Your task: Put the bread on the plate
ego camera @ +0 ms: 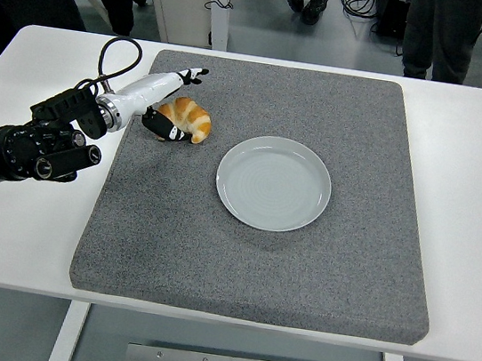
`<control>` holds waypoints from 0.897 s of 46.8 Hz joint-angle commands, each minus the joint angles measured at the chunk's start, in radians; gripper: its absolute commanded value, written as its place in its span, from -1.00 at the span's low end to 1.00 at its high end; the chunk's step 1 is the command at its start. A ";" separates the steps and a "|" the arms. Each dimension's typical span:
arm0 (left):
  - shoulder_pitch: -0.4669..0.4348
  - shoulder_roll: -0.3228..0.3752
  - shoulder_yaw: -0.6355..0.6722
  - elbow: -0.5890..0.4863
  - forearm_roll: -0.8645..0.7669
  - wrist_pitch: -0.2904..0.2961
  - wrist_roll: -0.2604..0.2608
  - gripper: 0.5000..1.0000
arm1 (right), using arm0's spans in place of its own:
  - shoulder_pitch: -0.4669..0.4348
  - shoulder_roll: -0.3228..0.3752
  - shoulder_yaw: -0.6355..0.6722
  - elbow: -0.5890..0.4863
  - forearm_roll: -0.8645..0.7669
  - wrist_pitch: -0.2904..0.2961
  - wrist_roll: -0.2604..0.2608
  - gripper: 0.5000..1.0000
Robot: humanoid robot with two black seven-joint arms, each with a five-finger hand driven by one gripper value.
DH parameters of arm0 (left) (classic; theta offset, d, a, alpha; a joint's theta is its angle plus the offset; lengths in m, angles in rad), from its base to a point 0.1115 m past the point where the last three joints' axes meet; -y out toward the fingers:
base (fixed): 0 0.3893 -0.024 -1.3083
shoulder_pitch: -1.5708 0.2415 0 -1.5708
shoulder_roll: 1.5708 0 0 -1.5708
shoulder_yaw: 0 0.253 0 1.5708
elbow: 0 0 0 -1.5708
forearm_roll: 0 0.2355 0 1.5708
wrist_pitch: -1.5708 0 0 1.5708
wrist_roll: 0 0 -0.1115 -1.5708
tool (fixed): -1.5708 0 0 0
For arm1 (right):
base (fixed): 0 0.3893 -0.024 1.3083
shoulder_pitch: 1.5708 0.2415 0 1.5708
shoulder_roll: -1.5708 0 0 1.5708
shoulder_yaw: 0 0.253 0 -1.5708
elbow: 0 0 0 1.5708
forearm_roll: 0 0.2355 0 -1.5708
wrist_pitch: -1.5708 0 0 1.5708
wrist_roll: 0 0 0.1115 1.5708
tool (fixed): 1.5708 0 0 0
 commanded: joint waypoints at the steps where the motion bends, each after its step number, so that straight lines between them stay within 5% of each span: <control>1: 0.003 -0.004 0.000 0.011 -0.002 0.000 0.000 0.70 | 0.000 0.000 0.000 0.000 0.000 0.000 0.000 1.00; 27: 0.032 -0.061 0.000 0.109 -0.009 0.000 0.000 0.67 | 0.000 0.000 0.000 0.000 0.000 0.000 0.000 1.00; 35: 0.038 -0.062 0.000 0.109 -0.011 0.000 0.000 0.50 | 0.000 0.000 0.000 -0.002 0.000 0.000 0.000 1.00; 42: 0.040 -0.061 0.000 0.109 -0.011 -0.002 -0.001 0.14 | 0.000 0.000 0.000 -0.002 0.000 0.000 -0.002 1.00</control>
